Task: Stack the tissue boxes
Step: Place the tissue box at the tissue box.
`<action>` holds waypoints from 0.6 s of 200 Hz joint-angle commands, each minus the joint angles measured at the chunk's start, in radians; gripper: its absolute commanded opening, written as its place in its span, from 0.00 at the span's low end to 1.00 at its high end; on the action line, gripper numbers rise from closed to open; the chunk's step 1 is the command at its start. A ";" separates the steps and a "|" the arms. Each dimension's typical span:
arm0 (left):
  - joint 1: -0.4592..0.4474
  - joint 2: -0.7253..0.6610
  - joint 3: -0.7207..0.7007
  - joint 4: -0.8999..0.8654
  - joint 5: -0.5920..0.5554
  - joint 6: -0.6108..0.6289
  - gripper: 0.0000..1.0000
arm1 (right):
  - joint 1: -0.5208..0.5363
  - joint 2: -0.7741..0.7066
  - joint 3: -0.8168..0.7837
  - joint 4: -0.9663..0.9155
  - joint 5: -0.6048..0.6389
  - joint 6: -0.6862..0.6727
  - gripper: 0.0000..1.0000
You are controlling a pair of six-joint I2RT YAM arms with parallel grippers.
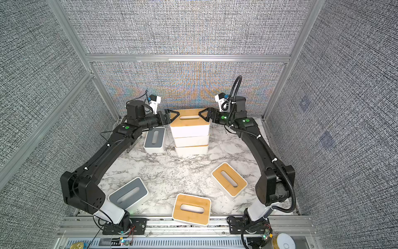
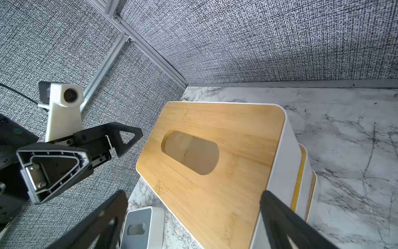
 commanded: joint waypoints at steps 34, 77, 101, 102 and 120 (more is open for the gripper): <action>0.041 -0.058 0.013 -0.069 0.007 0.082 1.00 | -0.026 -0.026 0.016 -0.042 0.016 -0.006 0.99; 0.074 -0.165 -0.052 -0.163 -0.038 0.181 0.99 | -0.049 -0.085 -0.002 -0.066 0.062 -0.005 0.99; 0.080 -0.242 -0.139 -0.195 -0.006 0.250 0.99 | -0.062 -0.143 -0.048 -0.068 0.099 0.000 0.99; 0.080 -0.246 -0.145 -0.196 -0.005 0.253 0.99 | -0.063 -0.146 -0.050 -0.068 0.100 0.001 0.99; 0.078 -0.306 -0.241 -0.201 0.047 0.305 0.96 | -0.077 -0.199 -0.097 -0.068 0.118 0.007 0.99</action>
